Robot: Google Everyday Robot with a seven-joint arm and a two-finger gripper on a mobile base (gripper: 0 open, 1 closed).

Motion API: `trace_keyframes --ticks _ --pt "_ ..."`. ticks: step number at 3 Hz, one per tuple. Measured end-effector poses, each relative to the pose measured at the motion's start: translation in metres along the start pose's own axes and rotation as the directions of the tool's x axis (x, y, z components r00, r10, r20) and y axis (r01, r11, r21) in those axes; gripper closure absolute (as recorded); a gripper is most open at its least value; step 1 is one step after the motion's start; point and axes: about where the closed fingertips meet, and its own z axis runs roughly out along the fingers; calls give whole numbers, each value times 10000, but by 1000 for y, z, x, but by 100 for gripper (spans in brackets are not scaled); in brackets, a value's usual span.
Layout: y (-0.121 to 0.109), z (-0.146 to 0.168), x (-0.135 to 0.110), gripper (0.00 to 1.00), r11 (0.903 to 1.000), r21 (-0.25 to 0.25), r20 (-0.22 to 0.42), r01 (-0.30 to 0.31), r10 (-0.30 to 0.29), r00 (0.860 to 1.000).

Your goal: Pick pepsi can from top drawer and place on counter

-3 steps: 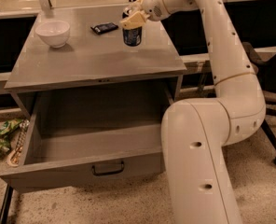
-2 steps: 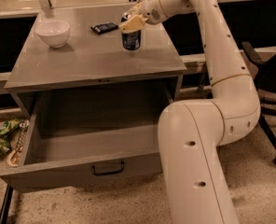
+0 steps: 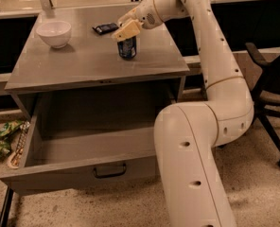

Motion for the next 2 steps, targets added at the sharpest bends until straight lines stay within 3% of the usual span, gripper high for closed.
trace_keyframes --ticks 1,2 --pt "0 -1 -3 0 9999 -6 195 145 -145 9997" --pt "0 -42 -17 0 9970 318 878 709 -735 9934"
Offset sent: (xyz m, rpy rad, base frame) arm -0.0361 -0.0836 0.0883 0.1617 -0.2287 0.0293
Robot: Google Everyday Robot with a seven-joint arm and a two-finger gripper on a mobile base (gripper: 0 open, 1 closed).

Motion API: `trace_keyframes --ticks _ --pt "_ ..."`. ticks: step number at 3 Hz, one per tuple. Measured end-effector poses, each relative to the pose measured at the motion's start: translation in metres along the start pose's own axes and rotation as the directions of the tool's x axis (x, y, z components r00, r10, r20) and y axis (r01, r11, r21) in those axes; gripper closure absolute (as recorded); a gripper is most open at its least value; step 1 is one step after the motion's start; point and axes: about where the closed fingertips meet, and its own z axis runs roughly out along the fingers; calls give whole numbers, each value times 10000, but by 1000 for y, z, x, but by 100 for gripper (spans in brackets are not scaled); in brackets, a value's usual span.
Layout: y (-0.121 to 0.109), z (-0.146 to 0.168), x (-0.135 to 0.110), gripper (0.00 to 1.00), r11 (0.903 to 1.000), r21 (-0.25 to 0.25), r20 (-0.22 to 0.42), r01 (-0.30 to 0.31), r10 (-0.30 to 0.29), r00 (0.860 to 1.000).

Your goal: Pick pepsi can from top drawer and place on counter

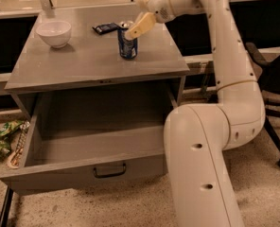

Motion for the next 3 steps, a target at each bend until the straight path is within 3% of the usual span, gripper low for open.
trace_keyframes --ticks 1,2,3 --pt "3 -107 -55 0 9848 1230 629 1222 -1307 9894" --pt "16 -177 -94 0 9569 2154 974 1949 -2197 9707" --pt "19 -184 -105 0 9470 2380 1070 2159 -2465 9632"
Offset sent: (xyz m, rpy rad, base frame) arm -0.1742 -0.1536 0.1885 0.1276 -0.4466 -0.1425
